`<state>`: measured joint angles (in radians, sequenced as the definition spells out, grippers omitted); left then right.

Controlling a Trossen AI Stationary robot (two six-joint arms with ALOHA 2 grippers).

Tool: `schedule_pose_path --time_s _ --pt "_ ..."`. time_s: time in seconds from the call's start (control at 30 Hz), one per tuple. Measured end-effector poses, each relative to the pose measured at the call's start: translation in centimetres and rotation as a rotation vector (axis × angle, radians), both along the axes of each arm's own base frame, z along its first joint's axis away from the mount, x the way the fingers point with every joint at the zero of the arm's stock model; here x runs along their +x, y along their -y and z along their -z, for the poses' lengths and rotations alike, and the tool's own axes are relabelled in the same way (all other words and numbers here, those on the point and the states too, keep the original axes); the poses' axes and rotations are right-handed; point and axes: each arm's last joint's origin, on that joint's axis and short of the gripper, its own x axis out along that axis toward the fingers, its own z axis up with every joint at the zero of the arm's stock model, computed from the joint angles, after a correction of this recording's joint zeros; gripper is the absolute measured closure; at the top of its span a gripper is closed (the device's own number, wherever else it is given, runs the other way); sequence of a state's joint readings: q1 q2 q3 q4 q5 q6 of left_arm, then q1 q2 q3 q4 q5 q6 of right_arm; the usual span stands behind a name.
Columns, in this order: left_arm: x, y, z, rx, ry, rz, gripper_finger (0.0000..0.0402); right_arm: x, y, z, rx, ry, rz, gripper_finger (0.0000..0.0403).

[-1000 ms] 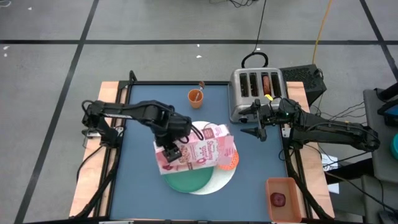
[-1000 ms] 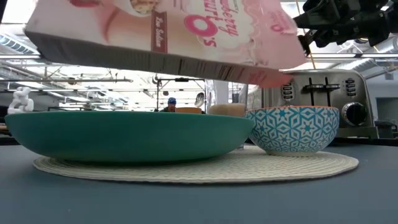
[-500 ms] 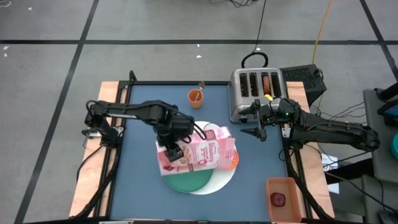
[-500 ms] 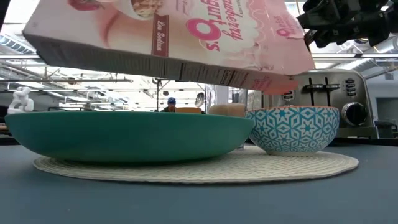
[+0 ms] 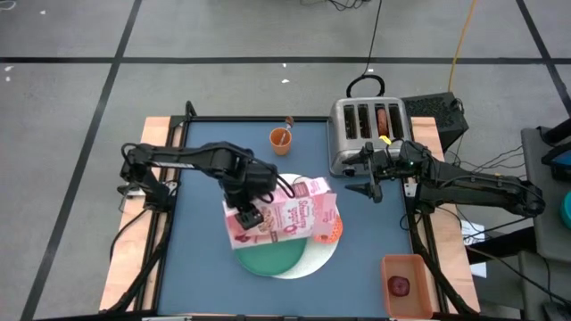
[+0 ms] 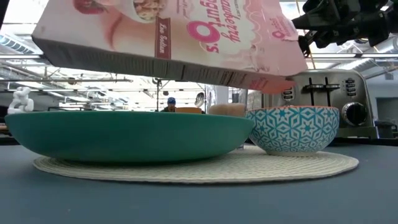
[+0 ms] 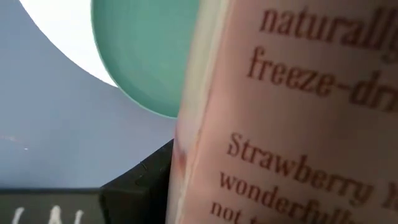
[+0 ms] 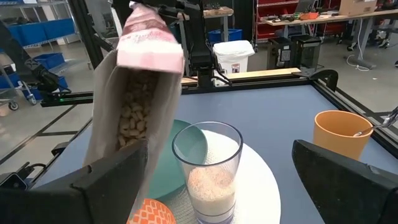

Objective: Arrange a breakfast setting
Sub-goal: Pour the cereal into the orange bowl

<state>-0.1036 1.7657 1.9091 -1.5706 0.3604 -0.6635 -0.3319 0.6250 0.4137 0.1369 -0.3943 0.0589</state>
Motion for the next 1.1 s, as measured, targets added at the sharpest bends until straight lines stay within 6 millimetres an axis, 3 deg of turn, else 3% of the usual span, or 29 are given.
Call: schedule_pose_path --time_s 0.97,1.1 --pt "0.0 -0.7 -0.2 -0.098 -0.007 -0.012 0.0203 0.0 0.0 0.0 -0.021 0.001 -0.003 0.001" --pt "0.0 -0.7 -1.6 -0.1 0.055 -0.004 0.0203 0.0 0.0 0.0 -0.02 0.002 -0.003 0.001"
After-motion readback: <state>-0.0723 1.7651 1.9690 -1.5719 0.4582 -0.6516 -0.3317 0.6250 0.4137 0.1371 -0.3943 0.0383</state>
